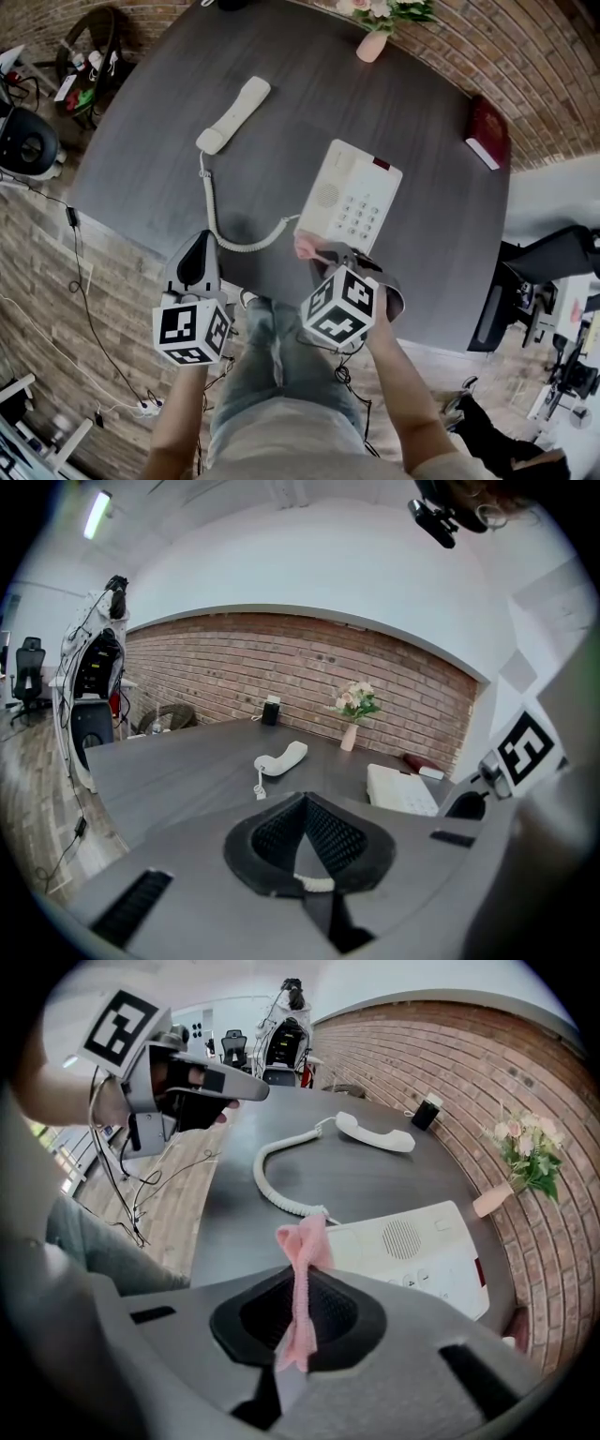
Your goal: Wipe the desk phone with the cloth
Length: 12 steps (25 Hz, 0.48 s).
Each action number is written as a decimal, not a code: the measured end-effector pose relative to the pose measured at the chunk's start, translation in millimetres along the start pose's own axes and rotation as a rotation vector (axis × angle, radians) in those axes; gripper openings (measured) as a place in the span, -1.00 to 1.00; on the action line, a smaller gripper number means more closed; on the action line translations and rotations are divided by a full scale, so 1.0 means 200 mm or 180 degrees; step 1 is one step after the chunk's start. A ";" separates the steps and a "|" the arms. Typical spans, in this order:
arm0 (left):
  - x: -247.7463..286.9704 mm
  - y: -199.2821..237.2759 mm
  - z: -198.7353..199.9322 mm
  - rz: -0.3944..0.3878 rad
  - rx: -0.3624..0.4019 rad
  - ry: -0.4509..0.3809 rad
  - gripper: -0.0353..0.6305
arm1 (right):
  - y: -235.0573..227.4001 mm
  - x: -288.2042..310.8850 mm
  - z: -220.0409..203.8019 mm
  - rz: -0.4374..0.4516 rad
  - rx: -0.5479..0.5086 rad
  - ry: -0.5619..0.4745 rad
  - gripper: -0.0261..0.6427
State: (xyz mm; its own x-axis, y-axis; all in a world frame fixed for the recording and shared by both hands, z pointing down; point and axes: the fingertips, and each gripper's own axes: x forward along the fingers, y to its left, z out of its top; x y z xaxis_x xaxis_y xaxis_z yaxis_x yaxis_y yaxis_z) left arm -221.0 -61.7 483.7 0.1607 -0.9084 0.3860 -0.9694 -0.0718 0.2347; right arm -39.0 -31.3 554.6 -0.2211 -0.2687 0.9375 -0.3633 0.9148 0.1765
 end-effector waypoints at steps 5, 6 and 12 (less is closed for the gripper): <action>0.01 -0.01 0.03 -0.0006 -0.0011 -0.0032 -0.88 | 0.04 -0.01 0.01 0.0106 0.0012 -0.0041 -0.86; 0.01 -0.01 0.03 -0.0005 -0.0014 -0.0039 -0.88 | 0.04 -0.02 0.01 0.0115 0.0012 -0.0049 -0.86; 0.04 -0.04 0.09 -0.0008 -0.0039 -0.0112 -0.88 | 0.04 -0.08 0.01 0.0254 0.0126 -0.0159 -0.86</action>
State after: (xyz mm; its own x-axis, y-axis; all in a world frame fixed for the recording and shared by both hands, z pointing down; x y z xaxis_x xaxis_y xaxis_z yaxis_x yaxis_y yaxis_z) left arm -215.9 -75.6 468.3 0.1564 -0.9221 0.3539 -0.9667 -0.0693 0.2465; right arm -41.2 -19.8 540.6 -0.2952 -0.2111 0.9318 -0.3779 0.9215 0.0890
